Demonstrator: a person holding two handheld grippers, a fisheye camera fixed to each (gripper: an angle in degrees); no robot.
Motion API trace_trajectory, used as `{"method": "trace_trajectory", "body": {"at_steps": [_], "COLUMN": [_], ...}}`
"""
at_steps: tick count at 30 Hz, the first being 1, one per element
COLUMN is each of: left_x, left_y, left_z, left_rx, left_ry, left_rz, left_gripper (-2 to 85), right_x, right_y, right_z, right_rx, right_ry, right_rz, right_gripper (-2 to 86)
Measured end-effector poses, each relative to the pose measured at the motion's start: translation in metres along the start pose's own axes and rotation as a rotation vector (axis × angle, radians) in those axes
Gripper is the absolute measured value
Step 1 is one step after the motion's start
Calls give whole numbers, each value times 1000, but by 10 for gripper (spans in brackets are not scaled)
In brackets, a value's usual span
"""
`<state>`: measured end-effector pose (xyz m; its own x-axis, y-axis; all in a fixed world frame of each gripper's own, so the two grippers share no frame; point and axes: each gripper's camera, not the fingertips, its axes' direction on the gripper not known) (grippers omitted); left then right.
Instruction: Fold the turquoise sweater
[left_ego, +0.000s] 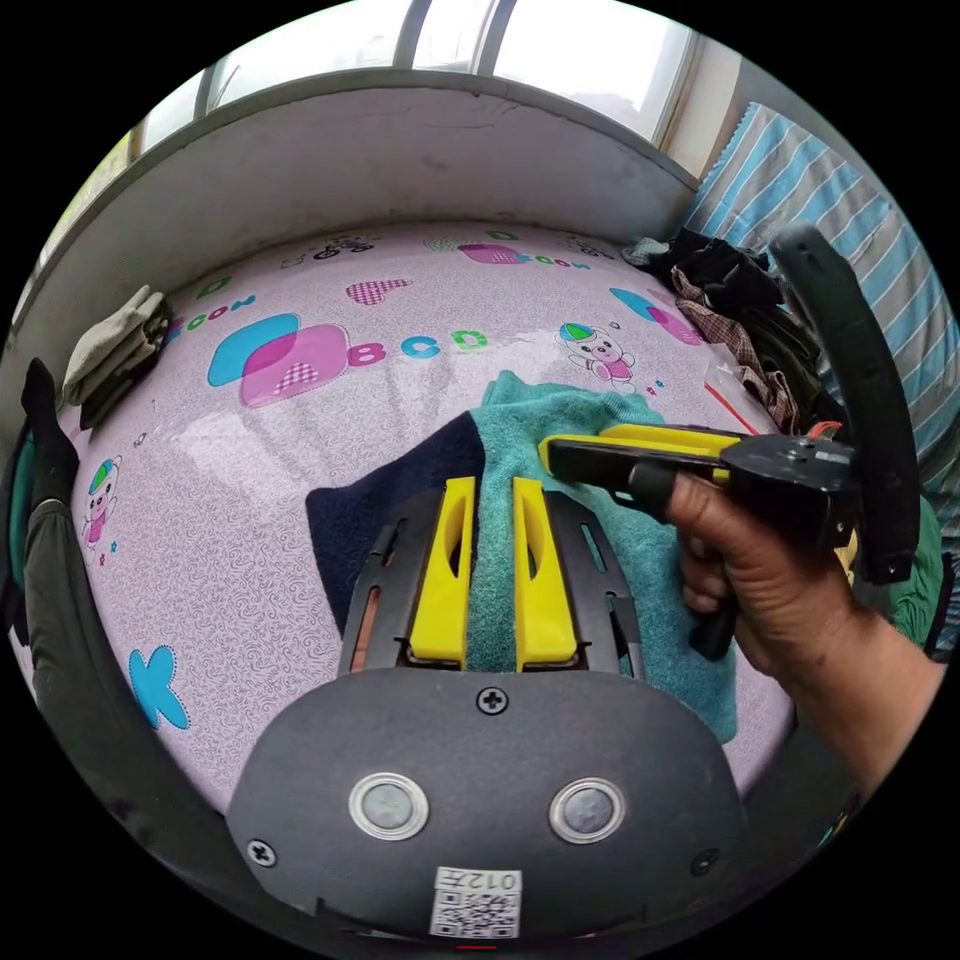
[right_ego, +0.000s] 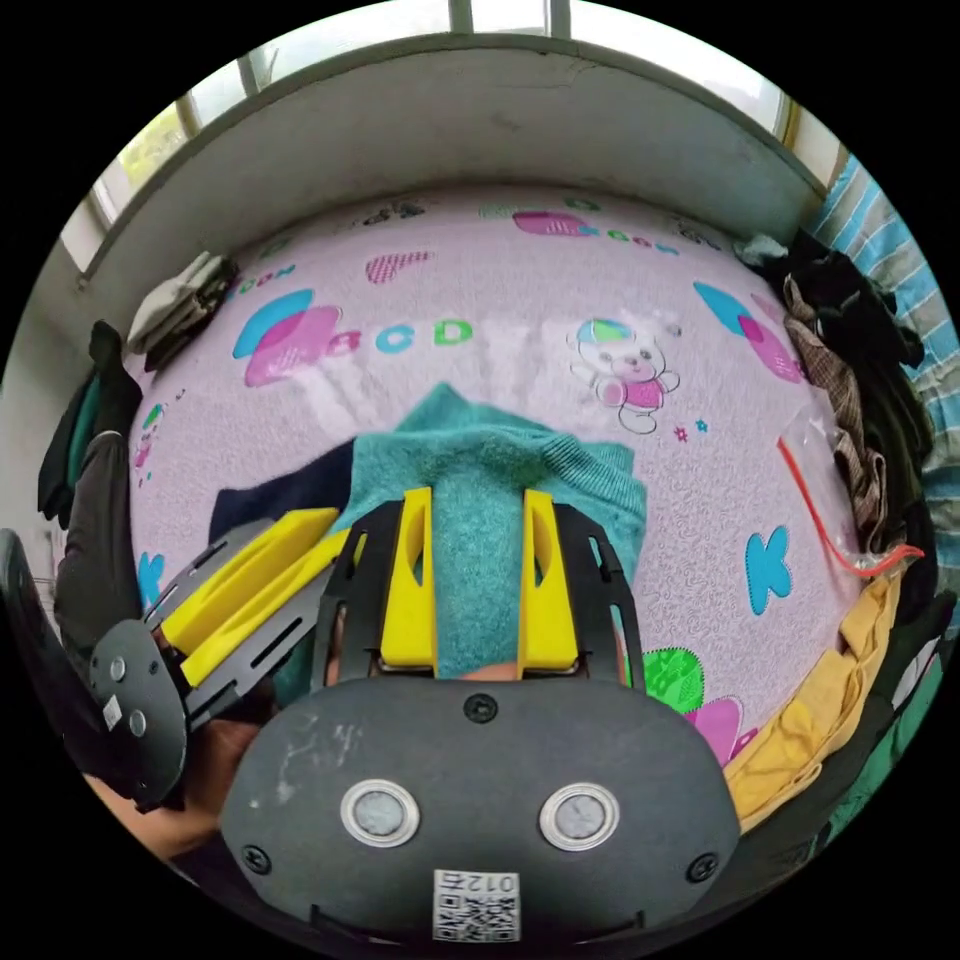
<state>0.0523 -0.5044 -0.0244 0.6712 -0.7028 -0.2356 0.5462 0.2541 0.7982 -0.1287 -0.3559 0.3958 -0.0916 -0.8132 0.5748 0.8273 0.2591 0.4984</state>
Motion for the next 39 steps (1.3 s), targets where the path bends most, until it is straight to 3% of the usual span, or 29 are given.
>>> {"method": "trace_trajectory", "body": {"at_steps": [4, 11, 17, 25, 28, 31, 39], "left_x": [8, 14, 30, 41, 49, 43, 10], "left_y": [1, 0, -3, -12, -8, 0, 1], "left_z": [2, 6, 11, 11, -7, 10, 25], "left_rx": [0, -16, -31, -70, -13, -64, -28], "left_ry": [-3, 34, -3, 6, -127, -241, -84], "left_rz": [3, -4, 25, 44, 42, -17, -80], "left_gripper": [44, 48, 62, 90, 101, 110, 121], "right_x": [-8, 24, 18, 28, 32, 35, 49], "right_y": [0, 2, 26, 18, 17, 16, 6], "right_z": [-2, -29, -23, -17, -15, -13, -2], "right_rx": [37, 33, 77, 58, 59, 57, 26], "right_ry": [50, -117, -7, -32, -35, -36, -60], "right_rz": [-22, 39, 17, 23, 22, 22, 25], "right_gripper": [128, 113, 127, 129, 129, 130, 131]}}
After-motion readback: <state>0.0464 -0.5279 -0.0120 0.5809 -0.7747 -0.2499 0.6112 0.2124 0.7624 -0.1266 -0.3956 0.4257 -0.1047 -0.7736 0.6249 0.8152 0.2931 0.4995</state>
